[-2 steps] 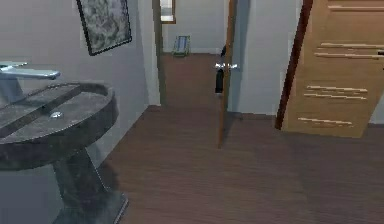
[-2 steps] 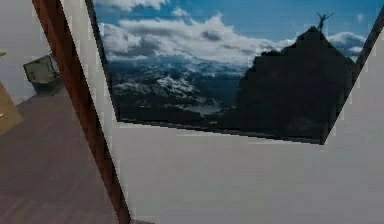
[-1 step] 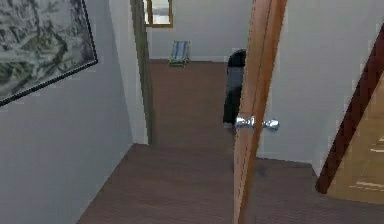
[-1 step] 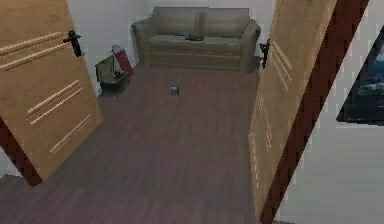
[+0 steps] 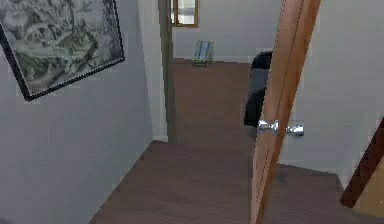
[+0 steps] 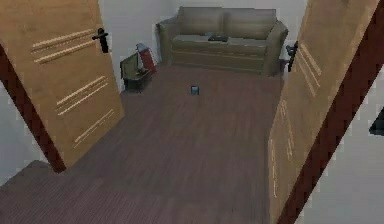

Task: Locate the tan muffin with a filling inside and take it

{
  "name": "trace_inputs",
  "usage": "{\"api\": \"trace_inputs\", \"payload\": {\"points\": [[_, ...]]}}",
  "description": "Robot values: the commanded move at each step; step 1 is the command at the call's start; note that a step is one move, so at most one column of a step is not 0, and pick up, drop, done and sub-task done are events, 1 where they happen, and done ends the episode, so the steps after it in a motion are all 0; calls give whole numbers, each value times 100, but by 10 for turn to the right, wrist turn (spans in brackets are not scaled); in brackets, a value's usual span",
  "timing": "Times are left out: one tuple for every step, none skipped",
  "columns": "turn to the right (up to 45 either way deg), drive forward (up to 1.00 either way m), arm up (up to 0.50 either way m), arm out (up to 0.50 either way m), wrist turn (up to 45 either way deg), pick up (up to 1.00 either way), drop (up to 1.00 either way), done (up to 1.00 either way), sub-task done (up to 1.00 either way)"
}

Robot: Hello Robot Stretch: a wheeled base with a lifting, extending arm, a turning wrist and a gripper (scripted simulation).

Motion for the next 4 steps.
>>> {"api": "trace_inputs", "payload": {"points": [[0,40,0,0,0,0,0,0,0],[-240,0,0,0,0,0,0,0,0],[0,45,0,0,0,0,0,0,0],[390,0,0,0,0,0,0,0,0]]}}
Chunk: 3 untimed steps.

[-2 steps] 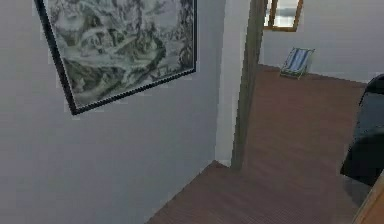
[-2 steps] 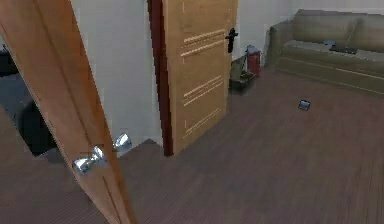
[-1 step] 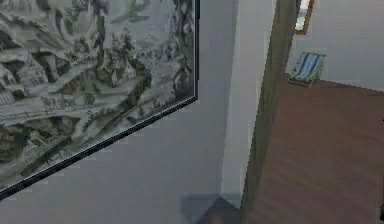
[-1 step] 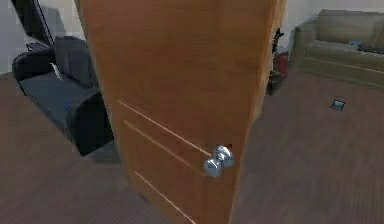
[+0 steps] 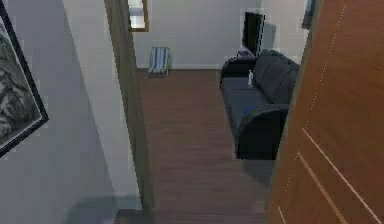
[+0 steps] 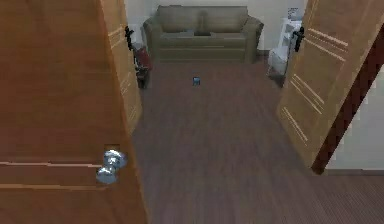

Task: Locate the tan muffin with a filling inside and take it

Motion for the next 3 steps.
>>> {"api": "trace_inputs", "payload": {"points": [[0,85,0,0,0,0,0,0,0],[-60,0,0,0,0,0,0,0,0],[0,80,0,0,0,0,0,0,0]]}}
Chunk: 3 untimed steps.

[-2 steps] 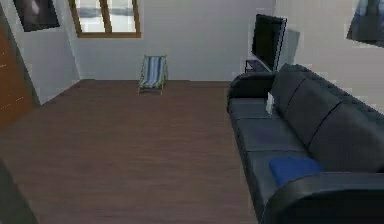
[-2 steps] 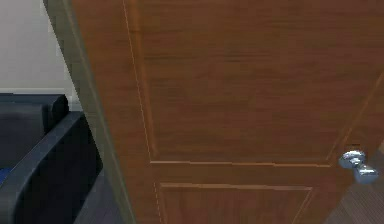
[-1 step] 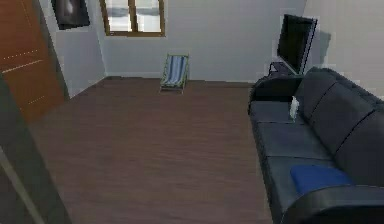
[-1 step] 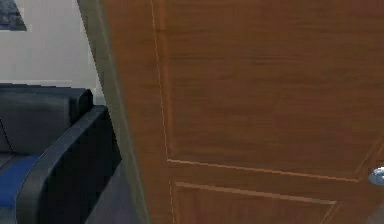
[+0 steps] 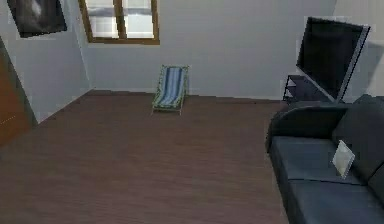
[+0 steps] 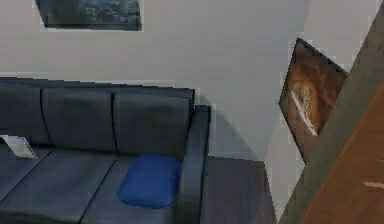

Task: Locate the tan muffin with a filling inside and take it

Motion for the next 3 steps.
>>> {"api": "trace_inputs", "payload": {"points": [[-450,0,0,0,0,0,0,0,0],[-420,0,0,0,0,0,0,0,0],[0,100,0,0,0,0,0,0,0]]}}
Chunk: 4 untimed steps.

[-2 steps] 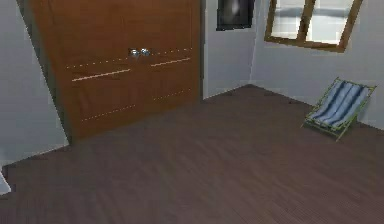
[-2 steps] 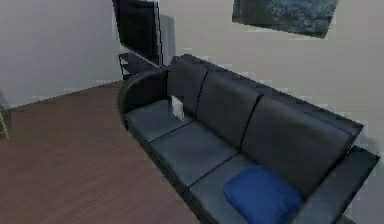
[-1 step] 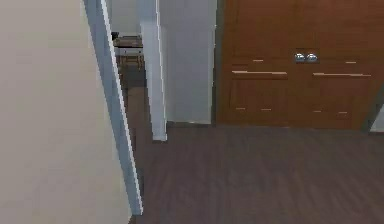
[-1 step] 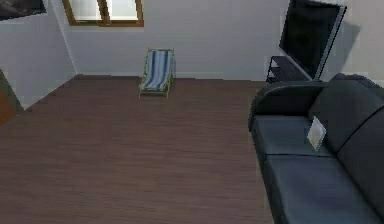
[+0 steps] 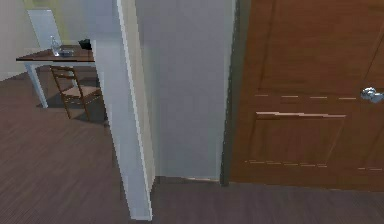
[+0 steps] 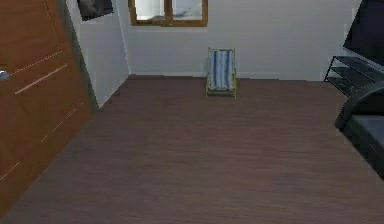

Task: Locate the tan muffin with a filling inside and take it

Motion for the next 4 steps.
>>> {"api": "trace_inputs", "payload": {"points": [[-90,0,0,0,0,0,0,0,0],[0,20,0,0,0,0,0,0,0],[-450,0,0,0,0,0,0,0,0],[0,70,0,0,0,0,0,0,0]]}}
